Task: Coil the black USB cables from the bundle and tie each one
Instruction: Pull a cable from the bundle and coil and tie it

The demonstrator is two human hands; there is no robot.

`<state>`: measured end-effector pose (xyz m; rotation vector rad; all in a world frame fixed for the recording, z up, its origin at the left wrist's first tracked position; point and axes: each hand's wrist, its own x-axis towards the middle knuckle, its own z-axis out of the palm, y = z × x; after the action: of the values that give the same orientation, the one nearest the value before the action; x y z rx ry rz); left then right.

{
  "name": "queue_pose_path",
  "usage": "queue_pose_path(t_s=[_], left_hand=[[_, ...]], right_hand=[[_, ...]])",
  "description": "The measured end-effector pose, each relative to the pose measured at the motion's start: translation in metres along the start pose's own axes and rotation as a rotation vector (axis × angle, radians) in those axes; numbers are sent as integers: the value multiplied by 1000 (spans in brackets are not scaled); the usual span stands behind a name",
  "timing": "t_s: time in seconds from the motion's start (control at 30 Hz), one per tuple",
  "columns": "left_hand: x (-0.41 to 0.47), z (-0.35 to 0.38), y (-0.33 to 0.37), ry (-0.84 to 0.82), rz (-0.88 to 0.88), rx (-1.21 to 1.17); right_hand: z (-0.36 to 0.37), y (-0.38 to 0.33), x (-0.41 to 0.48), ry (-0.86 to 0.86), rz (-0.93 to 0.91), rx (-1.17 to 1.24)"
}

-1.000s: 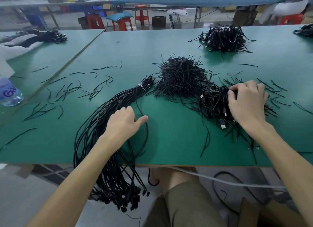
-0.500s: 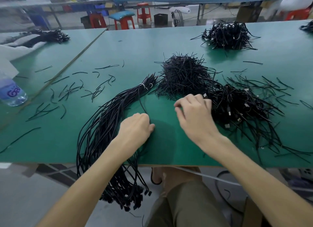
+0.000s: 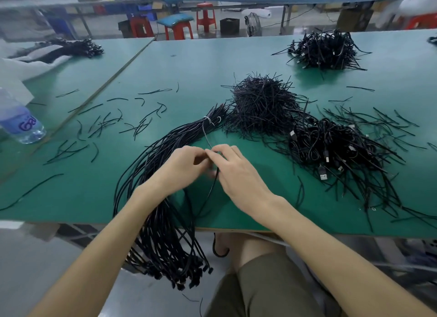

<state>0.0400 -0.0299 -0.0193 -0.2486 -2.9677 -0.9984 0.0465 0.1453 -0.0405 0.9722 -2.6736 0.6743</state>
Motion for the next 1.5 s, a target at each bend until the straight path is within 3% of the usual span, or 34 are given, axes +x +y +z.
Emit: queue_pose_path(t_s=[0.1,0.23,0.37,0.53,0.77,0.97,1.0,1.03,1.1,1.17,1.2,1.27,1.37,1.5], left_hand=[[17,8,-17,126,129,240],[56,12,-30,-10,99,465],[80,6,-39,45,125,396],[93,-18,-61,120,-139,399],[89,-19,-73,121,-126,362],[55,-2,-21,390,153,362],[47,-5,-8,281,171,205],[41,-9,2,66,137,-53],[26,-20,25,-545,53,-412],[14,-29,32,-969,194,-350],[11,-29,33,-1050,275,-311],[9,-26,35,-999,299,-352],[17,-20,37,-687,196,-505],[30,-12,40,-378,89,-664]], right_hand=[[3,-1,2,-1,-52,-140],[0,-12,-5,22,-88,-78],[-6,-19,-13,92,-160,33],[-21,-12,-14,319,-156,111],[-70,38,32,448,390,367],[-82,75,52,389,628,389],[-79,78,52,394,651,419],[-76,80,51,397,666,446],[-72,80,47,378,679,479],[-70,80,40,333,699,493],[-71,80,36,295,711,495],[-70,80,28,168,697,431],[-69,74,17,16,612,85],[-71,57,1,127,556,80]])
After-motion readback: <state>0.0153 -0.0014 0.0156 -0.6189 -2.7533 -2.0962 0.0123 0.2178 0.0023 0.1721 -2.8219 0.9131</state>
